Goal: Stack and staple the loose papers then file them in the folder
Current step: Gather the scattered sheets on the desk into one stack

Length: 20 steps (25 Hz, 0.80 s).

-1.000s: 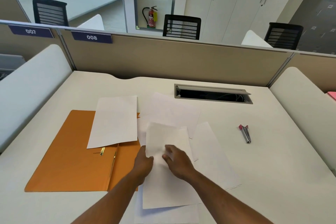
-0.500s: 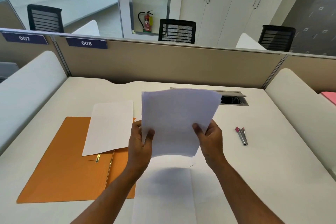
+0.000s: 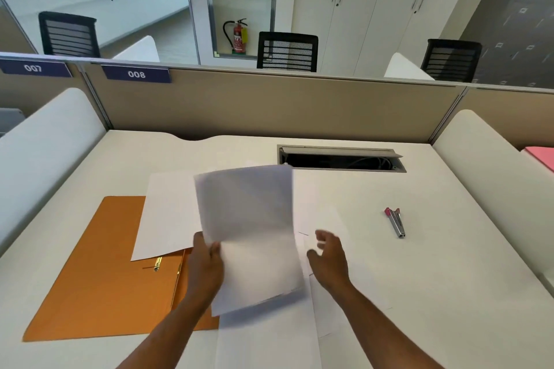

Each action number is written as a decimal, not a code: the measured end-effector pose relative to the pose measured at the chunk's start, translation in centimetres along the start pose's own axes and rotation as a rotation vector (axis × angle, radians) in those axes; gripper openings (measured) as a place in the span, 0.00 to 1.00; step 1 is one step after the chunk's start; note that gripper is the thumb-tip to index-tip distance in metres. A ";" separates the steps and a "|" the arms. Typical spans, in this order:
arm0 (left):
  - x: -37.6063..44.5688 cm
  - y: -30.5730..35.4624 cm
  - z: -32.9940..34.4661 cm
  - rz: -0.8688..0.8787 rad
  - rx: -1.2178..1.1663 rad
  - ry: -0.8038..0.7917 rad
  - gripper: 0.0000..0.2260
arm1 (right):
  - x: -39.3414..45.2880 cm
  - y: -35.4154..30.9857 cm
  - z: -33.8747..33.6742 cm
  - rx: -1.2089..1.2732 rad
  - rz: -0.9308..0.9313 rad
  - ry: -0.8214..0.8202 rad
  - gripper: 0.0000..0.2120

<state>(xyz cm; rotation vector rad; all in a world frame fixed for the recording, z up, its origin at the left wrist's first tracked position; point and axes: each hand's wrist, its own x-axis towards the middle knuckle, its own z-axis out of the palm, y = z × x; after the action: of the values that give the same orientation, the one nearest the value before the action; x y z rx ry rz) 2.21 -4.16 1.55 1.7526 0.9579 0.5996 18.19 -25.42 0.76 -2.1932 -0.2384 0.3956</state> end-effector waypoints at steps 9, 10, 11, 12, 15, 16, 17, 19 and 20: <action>-1.0 -5.7 -2.8 -0.320 0.128 -0.065 0.13 | -1.7 1.7 2.6 -0.683 0.070 -0.081 0.47; -1.1 -5.8 -2.8 -0.317 0.125 -0.072 0.14 | -1.7 2.0 2.6 -0.654 0.065 -0.073 0.45; -1.3 -5.7 -2.9 -0.307 0.117 -0.081 0.16 | -1.6 2.3 2.5 -0.621 0.062 -0.075 0.42; -1.7 -5.6 -3.1 -0.290 0.109 -0.097 0.18 | -1.7 2.5 2.3 -0.581 0.068 -0.074 0.39; -2.1 -5.3 -3.3 -0.272 0.093 -0.124 0.20 | -1.3 3.0 1.6 -0.420 0.107 -0.040 0.29; -2.2 -5.3 -3.3 -0.281 0.095 -0.123 0.20 | -1.1 3.2 1.3 -0.372 0.111 -0.013 0.24; -2.2 -5.1 -3.2 -0.292 0.096 -0.120 0.19 | -0.9 3.4 1.0 -0.326 0.115 0.020 0.18; -2.1 -4.8 -3.2 -0.304 0.063 -0.119 0.18 | -0.3 3.9 0.3 -0.169 0.159 0.075 0.09; -2.0 -4.6 -3.1 -0.304 0.024 -0.125 0.19 | 0.0 4.0 -0.2 -0.059 0.190 0.088 0.08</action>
<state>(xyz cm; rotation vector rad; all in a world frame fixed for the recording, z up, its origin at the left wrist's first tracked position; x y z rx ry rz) -2.80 -3.36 -1.48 1.6038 1.1188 0.2813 18.40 -27.97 -2.32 -2.2935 0.0063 0.4000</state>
